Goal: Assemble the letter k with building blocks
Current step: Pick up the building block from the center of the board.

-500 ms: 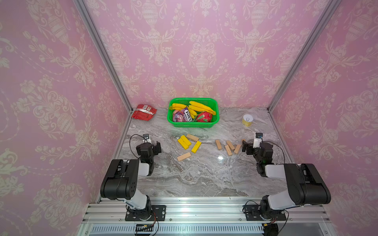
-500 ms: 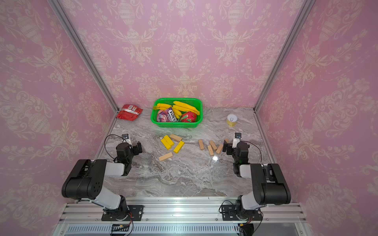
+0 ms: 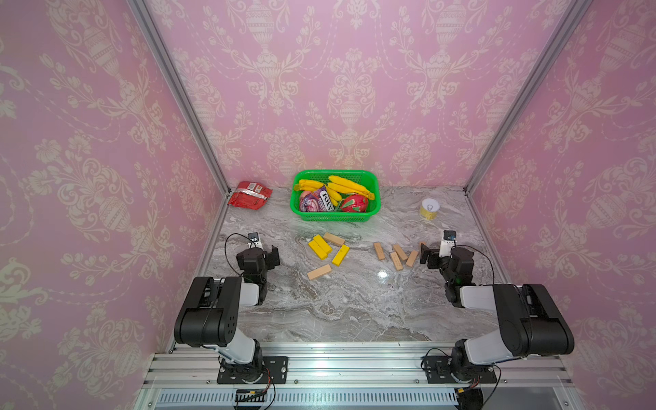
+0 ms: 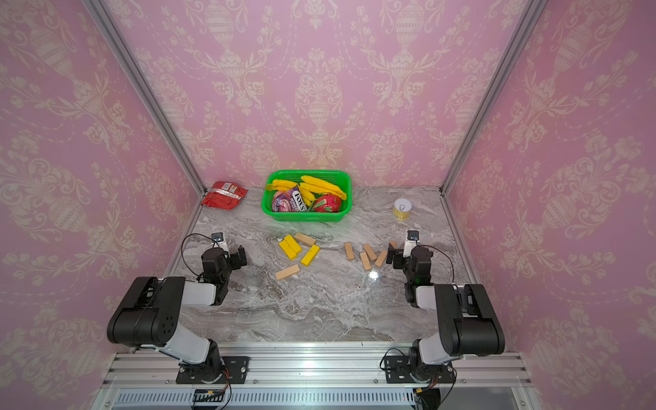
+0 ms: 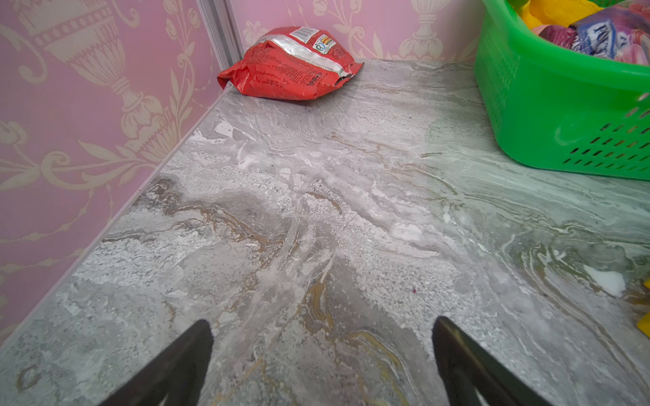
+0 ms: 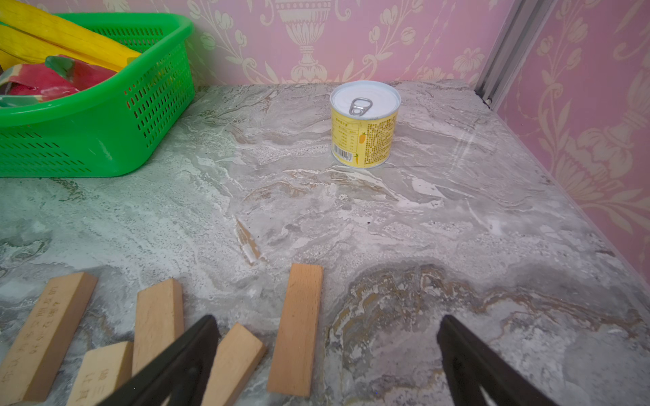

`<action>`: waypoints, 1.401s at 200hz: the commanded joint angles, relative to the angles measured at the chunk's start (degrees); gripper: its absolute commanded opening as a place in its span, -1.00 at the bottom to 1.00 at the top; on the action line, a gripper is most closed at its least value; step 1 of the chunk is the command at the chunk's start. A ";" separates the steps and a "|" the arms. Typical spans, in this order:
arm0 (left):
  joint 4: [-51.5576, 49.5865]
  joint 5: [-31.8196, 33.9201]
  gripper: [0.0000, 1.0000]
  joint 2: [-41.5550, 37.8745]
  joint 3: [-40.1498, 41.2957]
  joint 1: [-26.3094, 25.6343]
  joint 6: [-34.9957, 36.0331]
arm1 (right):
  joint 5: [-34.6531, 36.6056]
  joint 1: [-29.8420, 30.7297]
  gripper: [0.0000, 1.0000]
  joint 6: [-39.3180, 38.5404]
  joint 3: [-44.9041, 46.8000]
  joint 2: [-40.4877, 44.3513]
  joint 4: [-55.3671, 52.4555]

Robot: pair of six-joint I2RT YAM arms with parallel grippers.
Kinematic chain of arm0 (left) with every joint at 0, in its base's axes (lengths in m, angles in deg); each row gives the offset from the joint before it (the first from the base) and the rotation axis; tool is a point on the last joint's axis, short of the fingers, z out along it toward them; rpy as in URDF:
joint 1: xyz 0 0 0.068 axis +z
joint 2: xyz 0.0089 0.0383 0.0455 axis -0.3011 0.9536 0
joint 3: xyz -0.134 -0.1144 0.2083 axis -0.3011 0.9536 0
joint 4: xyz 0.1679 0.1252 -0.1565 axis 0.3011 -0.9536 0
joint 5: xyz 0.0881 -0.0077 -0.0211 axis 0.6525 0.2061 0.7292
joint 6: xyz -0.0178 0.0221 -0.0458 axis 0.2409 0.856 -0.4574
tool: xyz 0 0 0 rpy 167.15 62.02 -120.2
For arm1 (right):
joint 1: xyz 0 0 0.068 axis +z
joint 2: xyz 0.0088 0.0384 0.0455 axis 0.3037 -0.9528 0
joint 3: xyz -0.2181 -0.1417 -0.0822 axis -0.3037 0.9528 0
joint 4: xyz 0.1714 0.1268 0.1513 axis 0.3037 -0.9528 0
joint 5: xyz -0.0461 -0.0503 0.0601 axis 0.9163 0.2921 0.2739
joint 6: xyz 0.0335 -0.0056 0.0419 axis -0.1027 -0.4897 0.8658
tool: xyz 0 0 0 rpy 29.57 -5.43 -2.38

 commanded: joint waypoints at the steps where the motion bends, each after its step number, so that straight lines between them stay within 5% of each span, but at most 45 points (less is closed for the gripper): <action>1: 0.46 -0.79 0.99 0.95 -1.25 -0.44 1.42 | -0.61 0.26 1.00 -0.34 -1.11 -0.77 1.15; 77: 0.20 -1.88 0.99 0.87 -1.42 -0.10 1.31 | -0.68 0.26 1.00 -0.34 -1.14 -0.81 1.12; 118: 0.50 -14.95 0.99 0.94 -1.30 2.46 2.87 | -0.75 0.27 1.00 -0.34 -1.10 -0.81 1.26; 132: 1.19 -17.82 0.99 0.83 -0.80 2.74 3.60 | -8.39 -0.92 1.00 -1.81 -0.16 -0.73 2.56; 156: 1.10 -17.61 0.99 0.88 -0.84 2.94 3.42 | -11.87 -1.57 1.00 -2.50 0.19 -0.70 3.70; 185: -2.14 -10.36 0.98 0.48 -2.48 2.30 1.71 | -6.24 -1.13 1.00 -0.83 -1.40 0.27 0.29; 219: -33.51 5.48 0.98 -1.55 -19.85 -0.99 -0.09 | 0.65 3.19 1.00 -2.89 -14.07 7.43 -29.19; 247: -45.84 12.98 0.98 -1.95 -30.25 -7.50 -1.50 | -3.38 4.92 1.00 1.17 -16.86 13.98 -37.82; 280: -62.46 2.18 0.99 -3.41 -40.48 -11.06 -5.63 | -8.81 5.20 1.00 12.21 -17.84 20.60 -44.05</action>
